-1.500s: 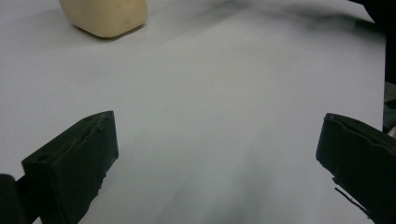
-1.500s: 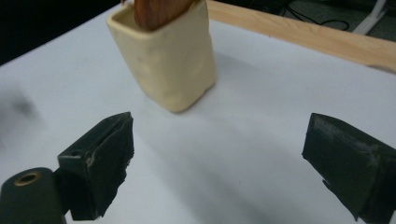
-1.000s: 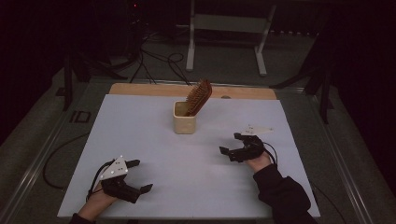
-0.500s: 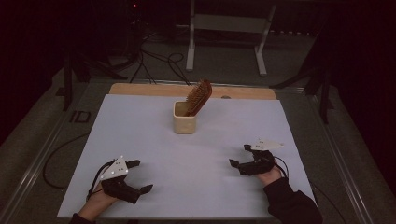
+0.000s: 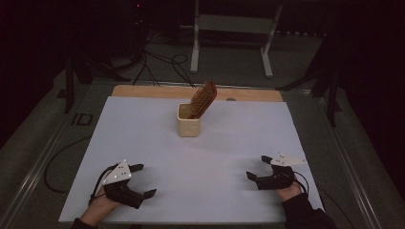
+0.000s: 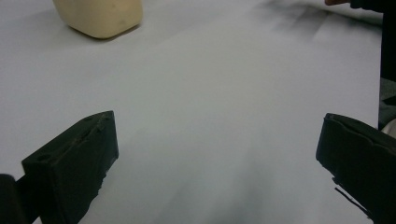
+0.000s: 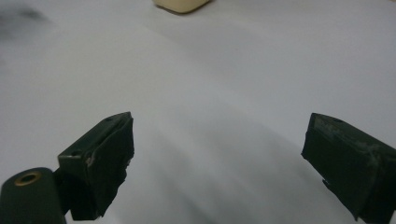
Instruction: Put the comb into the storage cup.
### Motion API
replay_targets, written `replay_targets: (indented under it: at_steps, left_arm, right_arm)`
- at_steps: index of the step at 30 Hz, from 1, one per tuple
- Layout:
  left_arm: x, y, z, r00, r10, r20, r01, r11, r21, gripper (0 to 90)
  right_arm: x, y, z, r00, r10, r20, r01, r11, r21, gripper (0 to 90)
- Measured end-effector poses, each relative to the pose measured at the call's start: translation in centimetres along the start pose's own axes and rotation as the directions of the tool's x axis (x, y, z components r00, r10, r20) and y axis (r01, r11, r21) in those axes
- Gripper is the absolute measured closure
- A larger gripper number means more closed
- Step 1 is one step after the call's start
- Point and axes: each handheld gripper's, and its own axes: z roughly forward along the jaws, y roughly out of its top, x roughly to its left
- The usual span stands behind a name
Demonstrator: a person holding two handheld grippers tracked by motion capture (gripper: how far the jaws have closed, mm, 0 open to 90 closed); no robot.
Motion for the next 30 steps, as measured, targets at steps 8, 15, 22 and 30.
replay_targets:
  at_steps: [8, 15, 22, 30]
  left_arm:
    - [0.0, 0.0, 0.1, 1.0000, 0.001, 0.003, -0.001, 1.0000, 0.002, 0.1]
    - [0.0, -0.1, 0.1, 1.0000, 0.001, 0.004, -0.001, 1.0000, 0.001, 0.1]
    - [-0.1, -0.1, 0.1, 1.0000, 0.004, -0.001, -0.004, 1.0000, 0.003, 0.0]
    - [-0.1, 0.0, 0.0, 1.0000, 0.006, 0.001, -0.006, 1.0000, 0.000, 0.1]
  right_arm:
    - [-0.6, -1.7, -1.4, 0.9994, 0.033, -0.001, -0.033, 0.999, -0.029, 8.8]
    - [-0.9, -1.8, -1.3, 0.9997, 0.010, 0.021, -0.010, 0.999, -0.035, 8.8]
    - [-0.7, -1.8, -1.1, 0.9995, -0.013, 0.028, 0.014, 1.000, -0.023, 8.8]
    - [-0.6, -1.8, -0.9, 0.9996, -0.020, 0.021, 0.020, 1.000, -0.015, 8.8]
